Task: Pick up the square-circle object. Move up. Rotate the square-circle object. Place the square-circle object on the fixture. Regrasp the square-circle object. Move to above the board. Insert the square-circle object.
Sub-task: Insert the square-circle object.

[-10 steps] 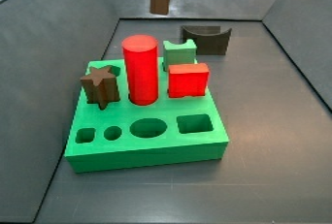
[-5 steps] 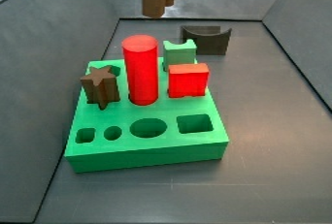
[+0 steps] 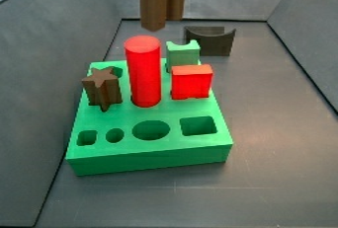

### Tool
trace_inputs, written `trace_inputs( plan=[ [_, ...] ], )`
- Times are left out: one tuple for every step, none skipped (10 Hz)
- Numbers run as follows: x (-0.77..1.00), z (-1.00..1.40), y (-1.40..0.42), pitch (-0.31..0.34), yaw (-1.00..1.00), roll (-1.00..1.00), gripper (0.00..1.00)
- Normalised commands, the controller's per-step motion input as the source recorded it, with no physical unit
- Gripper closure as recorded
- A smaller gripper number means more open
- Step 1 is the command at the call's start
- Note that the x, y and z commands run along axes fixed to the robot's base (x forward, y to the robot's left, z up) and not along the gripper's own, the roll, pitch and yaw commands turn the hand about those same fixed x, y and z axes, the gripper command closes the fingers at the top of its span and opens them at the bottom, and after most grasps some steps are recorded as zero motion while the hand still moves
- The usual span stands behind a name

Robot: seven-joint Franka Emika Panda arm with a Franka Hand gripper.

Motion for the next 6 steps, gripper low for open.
trace_inputs(
  plan=[
    [0.00,-0.24,-0.17,-0.200,-0.92,-0.09,1.00],
    [0.00,-0.24,-0.17,-0.196,-0.92,-0.09,1.00],
    [0.00,-0.24,-0.13,-0.186,-0.94,-0.09,1.00],
    [0.00,-0.17,-0.11,-0.113,-0.98,-0.08,1.00],
    [0.00,-0.14,-0.11,-0.084,-0.98,-0.07,1.00],
    [-0.09,-0.10,-0.13,-0.040,-0.85,-0.02,1.00]
  ],
)
